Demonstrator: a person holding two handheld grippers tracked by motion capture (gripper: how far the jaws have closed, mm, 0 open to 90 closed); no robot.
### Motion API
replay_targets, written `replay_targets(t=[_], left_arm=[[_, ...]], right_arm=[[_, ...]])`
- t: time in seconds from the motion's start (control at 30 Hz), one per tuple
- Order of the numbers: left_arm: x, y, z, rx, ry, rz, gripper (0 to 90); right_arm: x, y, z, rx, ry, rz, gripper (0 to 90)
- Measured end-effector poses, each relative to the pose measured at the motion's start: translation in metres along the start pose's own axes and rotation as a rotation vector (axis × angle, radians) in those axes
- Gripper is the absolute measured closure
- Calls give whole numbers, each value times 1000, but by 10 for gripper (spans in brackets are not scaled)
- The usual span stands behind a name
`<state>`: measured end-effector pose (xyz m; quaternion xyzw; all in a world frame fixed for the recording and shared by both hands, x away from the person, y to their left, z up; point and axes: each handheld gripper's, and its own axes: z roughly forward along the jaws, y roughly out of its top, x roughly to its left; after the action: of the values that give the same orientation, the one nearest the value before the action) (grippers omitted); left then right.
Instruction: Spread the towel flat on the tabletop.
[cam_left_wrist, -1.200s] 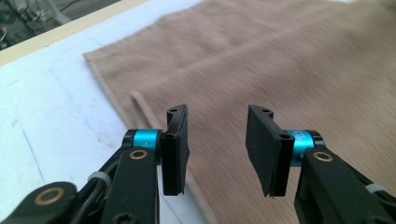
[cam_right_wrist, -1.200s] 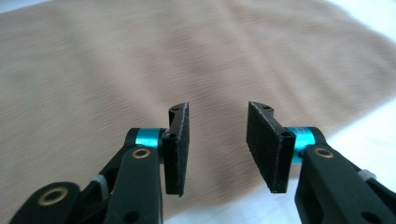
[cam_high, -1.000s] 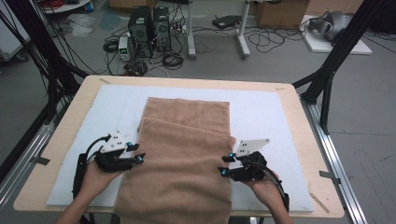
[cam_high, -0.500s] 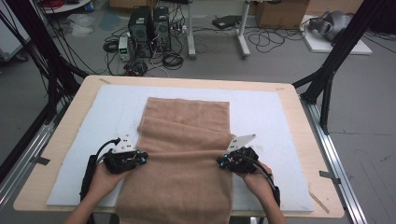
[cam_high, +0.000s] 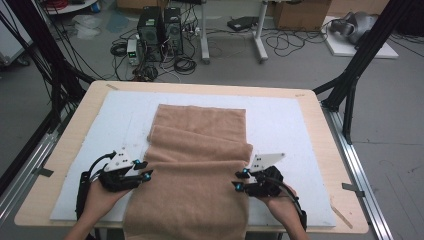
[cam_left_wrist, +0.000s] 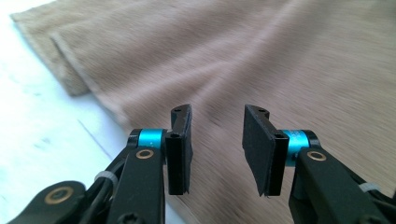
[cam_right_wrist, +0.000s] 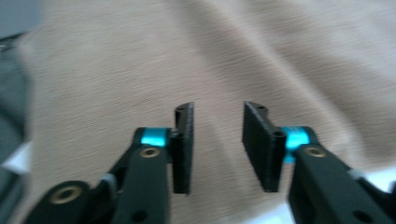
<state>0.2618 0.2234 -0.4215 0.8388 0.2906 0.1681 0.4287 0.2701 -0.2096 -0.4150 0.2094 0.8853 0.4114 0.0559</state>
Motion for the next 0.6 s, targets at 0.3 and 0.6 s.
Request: replay_targets(t=[0.3,0.6], left_arm=[[-23,-22,8,83,-51,89,757],[-40,-23,-18,11,-90,68,858]], right_arm=[[12,-16,24,78,38,-18,737],[25,-18,4,33,95,-50,850]])
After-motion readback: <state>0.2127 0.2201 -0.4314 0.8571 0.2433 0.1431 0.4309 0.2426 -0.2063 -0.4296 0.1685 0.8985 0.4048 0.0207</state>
